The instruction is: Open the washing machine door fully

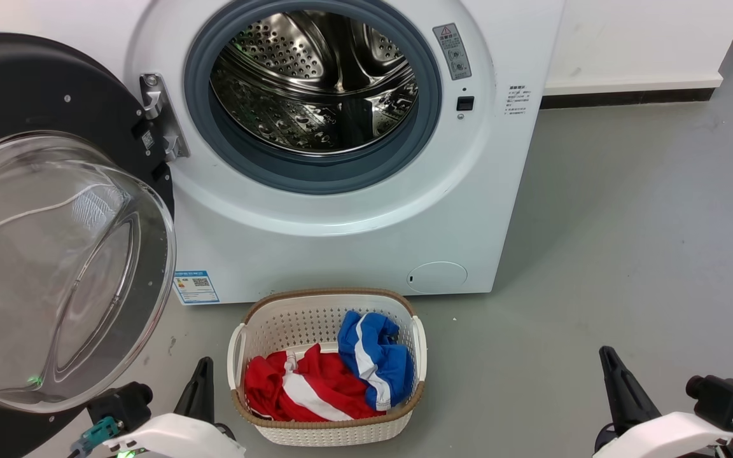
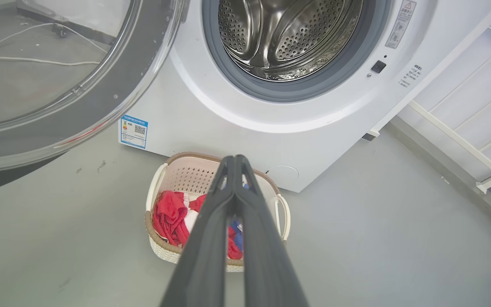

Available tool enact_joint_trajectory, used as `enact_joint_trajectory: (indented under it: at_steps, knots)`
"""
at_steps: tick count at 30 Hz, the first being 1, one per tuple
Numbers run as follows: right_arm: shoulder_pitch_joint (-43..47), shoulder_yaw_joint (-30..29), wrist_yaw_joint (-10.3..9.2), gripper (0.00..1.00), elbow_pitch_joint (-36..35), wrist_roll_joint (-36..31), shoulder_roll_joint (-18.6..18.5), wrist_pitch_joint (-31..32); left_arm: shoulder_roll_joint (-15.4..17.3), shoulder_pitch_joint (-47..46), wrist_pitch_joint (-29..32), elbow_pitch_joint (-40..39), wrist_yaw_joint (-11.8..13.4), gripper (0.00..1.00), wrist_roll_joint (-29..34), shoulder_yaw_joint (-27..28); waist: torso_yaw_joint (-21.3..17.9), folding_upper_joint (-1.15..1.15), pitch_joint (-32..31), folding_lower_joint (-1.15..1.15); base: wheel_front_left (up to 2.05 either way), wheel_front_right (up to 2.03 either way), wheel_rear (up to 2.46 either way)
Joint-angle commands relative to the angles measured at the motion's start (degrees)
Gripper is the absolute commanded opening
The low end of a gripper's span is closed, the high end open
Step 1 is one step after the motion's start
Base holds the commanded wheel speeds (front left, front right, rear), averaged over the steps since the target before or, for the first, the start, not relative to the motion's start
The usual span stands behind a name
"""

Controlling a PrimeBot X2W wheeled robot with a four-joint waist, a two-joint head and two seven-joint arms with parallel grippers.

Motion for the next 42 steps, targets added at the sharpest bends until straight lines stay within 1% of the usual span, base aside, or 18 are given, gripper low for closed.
enact_joint_trajectory:
  at_steps: [1,15,27,28,42]
  knots:
    - [-2.0,-0.2,0.0,0.0,-0.6,2.5,-0.1,0.4,-0.1,-2.0,0.4,-0.7,-0.5,0.0,-1.8,1.0,0.0,0.0,0.0,0.0,0.0,0.0,0.0]
    - [-3.7,-1.2,0.0,0.0,0.4,15.6,-0.2,2.1,-2.0,-2.8,3.5,-0.9,-3.0,0.0,-11.9,4.8,0.4,0.0,0.3,0.0,0.0,0.0,0.0]
    - [-4.9,-2.0,0.0,0.0,1.1,25.3,-0.2,3.3,-3.6,-3.4,5.7,-1.0,-4.8,0.0,-19.4,7.6,0.8,0.0,0.6,0.0,0.0,0.0,0.0]
    - [-5.2,-2.2,0.0,0.0,1.3,27.5,-0.2,3.7,-3.9,-3.5,6.3,-1.0,-5.2,0.0,-21.1,8.2,0.9,0.0,0.6,0.0,0.0,0.0,0.0]
    - [-6.5,-3.0,0.0,0.0,2.1,37.2,-0.2,4.9,-5.4,-4.1,8.6,-1.0,-7.0,0.0,-28.6,11.0,1.3,0.0,0.9,0.0,0.0,0.0,0.0]
